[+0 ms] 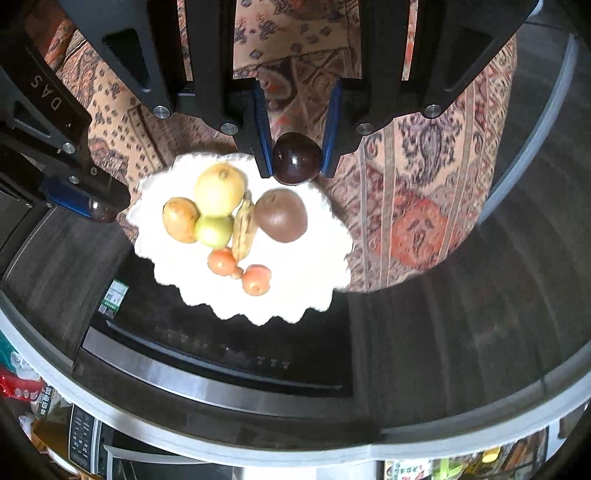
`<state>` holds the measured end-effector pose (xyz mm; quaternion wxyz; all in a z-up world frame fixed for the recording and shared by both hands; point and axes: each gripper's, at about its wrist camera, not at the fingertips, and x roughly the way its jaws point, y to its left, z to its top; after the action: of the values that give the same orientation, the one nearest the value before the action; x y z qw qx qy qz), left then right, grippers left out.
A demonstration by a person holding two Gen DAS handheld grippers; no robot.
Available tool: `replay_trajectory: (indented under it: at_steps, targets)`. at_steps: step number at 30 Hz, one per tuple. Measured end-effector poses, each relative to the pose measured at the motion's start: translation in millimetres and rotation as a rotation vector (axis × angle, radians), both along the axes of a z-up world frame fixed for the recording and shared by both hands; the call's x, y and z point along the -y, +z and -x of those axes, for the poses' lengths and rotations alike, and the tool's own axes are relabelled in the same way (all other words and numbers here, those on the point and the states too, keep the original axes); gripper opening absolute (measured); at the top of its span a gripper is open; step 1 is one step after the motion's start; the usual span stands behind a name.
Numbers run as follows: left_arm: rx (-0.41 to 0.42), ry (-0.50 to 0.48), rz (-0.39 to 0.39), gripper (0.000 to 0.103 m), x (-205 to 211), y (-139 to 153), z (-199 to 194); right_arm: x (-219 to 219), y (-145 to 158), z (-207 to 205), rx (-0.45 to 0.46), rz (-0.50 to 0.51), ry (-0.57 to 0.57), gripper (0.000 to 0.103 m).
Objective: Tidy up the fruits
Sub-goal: 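Lift both dark plums and carry them over the white bowl with both tools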
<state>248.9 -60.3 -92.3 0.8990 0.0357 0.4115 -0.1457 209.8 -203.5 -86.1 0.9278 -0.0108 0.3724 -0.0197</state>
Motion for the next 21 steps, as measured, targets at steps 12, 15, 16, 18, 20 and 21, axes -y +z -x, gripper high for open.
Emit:
replay_trajectory:
  at_steps: [12,15,16,18,20,21]
  targets:
    - [0.057,-0.017,-0.029,0.026,20.1,28.6,-42.7,16.8,15.8,-34.6,0.025,-0.025,-0.001,0.029]
    - [0.07,-0.025,-0.034,0.026,24.8,30.9,-55.3,22.7,14.3,-47.0,0.022,-0.03,-0.008,0.029]
    - [0.074,-0.028,-0.035,0.026,26.8,30.9,-60.0,24.8,13.5,-50.4,0.02,-0.03,-0.011,0.029]
    - [0.078,-0.032,-0.039,0.026,30.7,30.0,-70.0,29.4,11.3,-59.5,0.016,-0.031,-0.018,0.029]
    - [0.075,-0.036,-0.038,0.026,34.8,27.6,-79.7,33.6,8.3,-69.2,0.008,-0.031,-0.025,0.029]
    - [0.073,-0.04,-0.04,0.026,37.5,25.8,-85.4,35.7,7.3,-72.8,0.005,-0.031,-0.027,0.029]
